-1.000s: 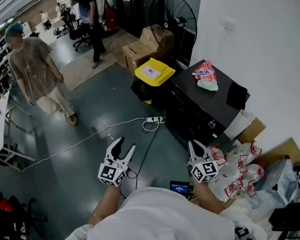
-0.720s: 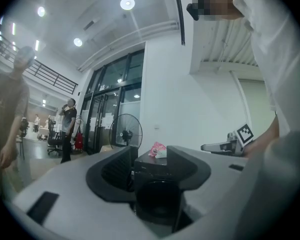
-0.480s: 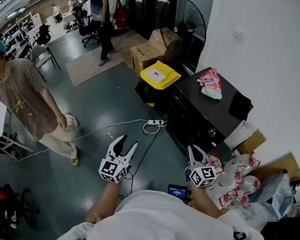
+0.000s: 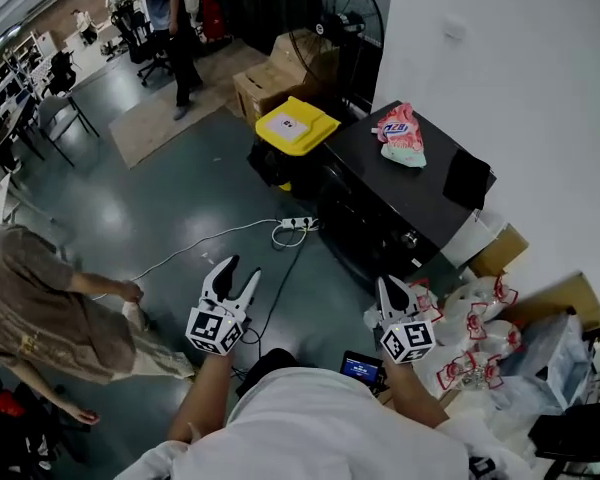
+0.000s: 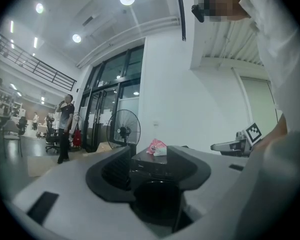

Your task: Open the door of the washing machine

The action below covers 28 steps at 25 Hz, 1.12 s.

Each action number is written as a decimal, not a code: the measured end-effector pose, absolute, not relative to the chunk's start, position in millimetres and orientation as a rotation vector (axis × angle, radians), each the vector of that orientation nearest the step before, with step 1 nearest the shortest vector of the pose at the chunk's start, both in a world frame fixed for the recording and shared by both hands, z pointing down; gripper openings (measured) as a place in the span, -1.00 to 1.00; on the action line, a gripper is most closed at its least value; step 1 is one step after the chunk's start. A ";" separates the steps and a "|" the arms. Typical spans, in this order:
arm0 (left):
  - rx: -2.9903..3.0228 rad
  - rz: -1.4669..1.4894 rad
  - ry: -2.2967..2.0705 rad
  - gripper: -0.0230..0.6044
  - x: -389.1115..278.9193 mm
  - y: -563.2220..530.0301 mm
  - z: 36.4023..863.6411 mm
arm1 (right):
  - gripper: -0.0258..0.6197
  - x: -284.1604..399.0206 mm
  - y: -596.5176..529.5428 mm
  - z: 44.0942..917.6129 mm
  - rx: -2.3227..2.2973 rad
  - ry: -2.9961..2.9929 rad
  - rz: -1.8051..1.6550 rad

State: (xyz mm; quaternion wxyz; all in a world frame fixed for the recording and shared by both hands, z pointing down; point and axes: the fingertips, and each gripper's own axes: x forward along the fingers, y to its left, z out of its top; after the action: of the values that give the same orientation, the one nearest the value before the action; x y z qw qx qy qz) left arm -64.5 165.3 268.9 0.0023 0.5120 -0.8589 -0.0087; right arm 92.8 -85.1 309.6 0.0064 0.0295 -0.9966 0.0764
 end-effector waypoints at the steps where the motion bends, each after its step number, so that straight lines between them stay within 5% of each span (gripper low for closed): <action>1: 1.612 -0.025 -2.688 -0.21 -68.2 159.5 270.7 | -0.82 90.5 -88.2 311.3 0.094 -3.116 0.241; 9: 1.641 -0.041 -2.659 -0.21 -121.4 126.7 288.6 | -0.82 47.7 -116.4 324.5 0.115 -3.096 0.221; 28: 1.961 0.069 -2.087 -0.21 -352.0 -85.0 422.9 | -0.82 -179.5 -234.1 400.9 0.221 -2.882 0.144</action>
State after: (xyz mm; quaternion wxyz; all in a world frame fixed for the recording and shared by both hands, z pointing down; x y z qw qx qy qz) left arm -352.0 -85.0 422.9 0.1380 0.6781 -0.7215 0.0240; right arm -179.5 -234.1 400.9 0.1232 0.0759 -0.9882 0.0493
